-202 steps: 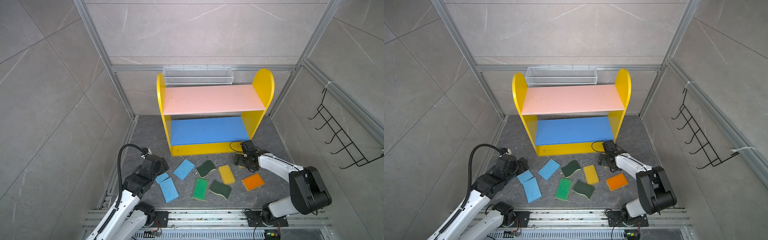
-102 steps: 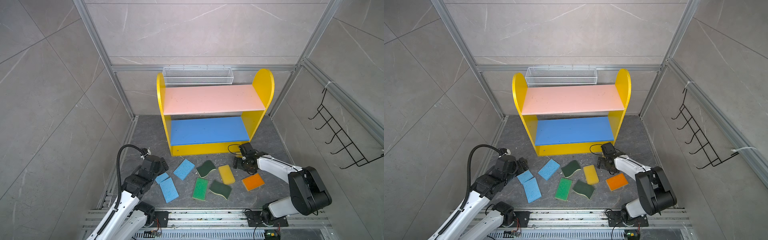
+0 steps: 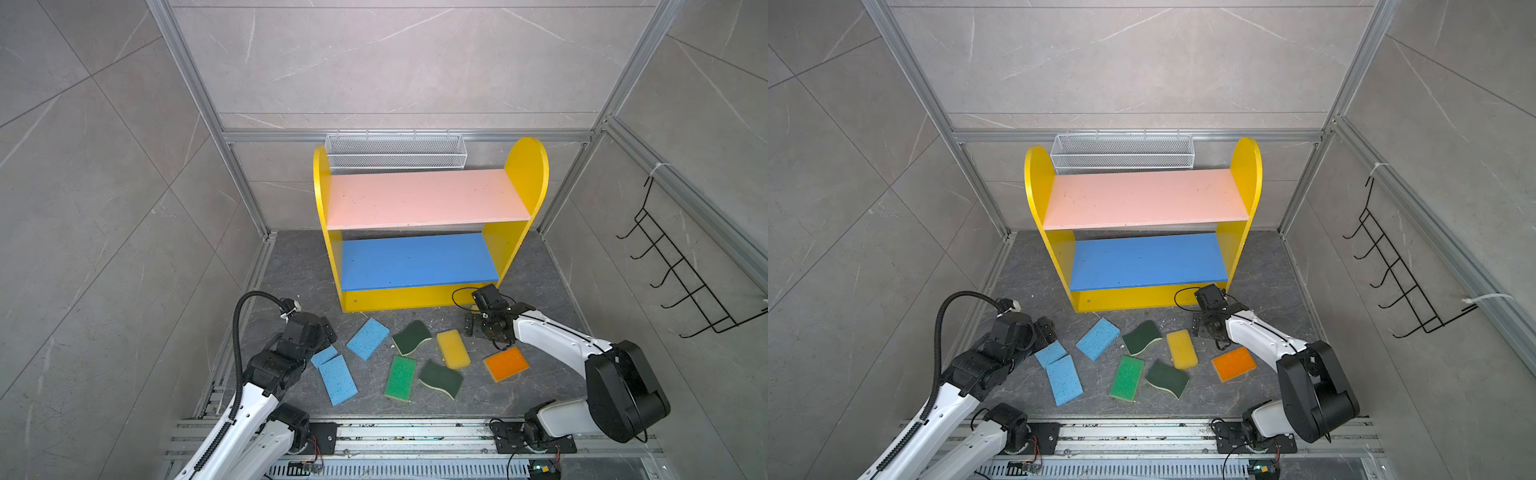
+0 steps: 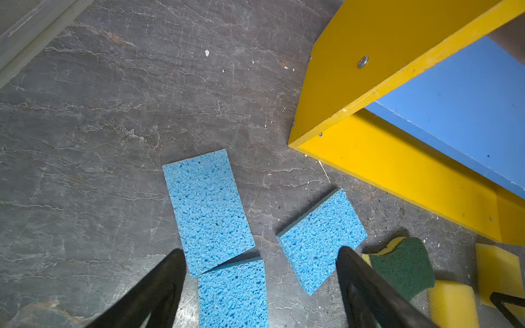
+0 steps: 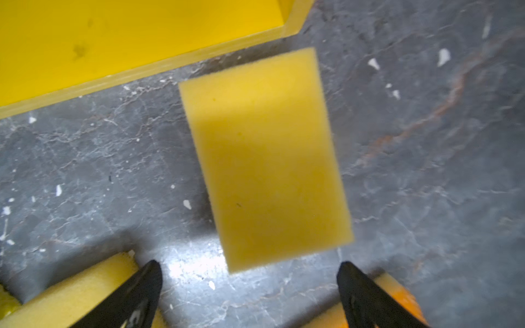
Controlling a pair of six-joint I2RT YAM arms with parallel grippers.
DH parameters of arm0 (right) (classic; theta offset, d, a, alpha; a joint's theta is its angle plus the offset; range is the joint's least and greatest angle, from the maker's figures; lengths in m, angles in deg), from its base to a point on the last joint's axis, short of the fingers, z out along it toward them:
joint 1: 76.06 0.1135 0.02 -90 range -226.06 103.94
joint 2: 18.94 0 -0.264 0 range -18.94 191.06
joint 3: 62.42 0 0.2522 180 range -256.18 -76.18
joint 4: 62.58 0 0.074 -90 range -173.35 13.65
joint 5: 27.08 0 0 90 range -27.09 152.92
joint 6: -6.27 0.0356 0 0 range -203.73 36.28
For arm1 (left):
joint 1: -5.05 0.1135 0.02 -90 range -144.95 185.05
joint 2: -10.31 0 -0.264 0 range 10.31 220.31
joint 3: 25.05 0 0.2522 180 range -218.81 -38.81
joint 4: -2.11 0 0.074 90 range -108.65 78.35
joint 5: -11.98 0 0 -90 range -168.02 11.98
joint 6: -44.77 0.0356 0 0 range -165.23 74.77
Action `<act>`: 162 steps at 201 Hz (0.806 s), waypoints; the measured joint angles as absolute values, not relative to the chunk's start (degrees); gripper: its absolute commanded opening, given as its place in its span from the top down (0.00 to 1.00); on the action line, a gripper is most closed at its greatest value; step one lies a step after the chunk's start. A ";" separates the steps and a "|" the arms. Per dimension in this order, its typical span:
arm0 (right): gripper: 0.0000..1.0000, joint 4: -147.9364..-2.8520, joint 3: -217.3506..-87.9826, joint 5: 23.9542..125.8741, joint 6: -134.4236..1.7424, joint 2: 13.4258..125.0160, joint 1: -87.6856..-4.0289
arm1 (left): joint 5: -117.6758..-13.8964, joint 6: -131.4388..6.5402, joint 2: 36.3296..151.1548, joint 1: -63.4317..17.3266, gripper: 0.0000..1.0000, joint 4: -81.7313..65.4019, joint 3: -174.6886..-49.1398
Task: Arrange cleaning sponges on a shelf
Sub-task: Pick up the cleaning sponge at the middle-right of the table.
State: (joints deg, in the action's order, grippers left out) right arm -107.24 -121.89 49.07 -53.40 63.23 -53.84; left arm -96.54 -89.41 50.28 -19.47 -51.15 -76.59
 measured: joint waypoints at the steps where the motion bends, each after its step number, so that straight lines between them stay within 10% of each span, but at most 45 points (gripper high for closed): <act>1: 0.01 -107.28 -121.98 48.92 -53.33 63.23 -53.84 | -96.54 -89.41 50.28 -19.47 0.14 -51.15 -76.59; 162: 0.04 -105.49 -126.41 53.40 -56.59 72.21 -59.55 | -99.01 -92.19 49.86 -19.47 0.12 -53.30 -75.19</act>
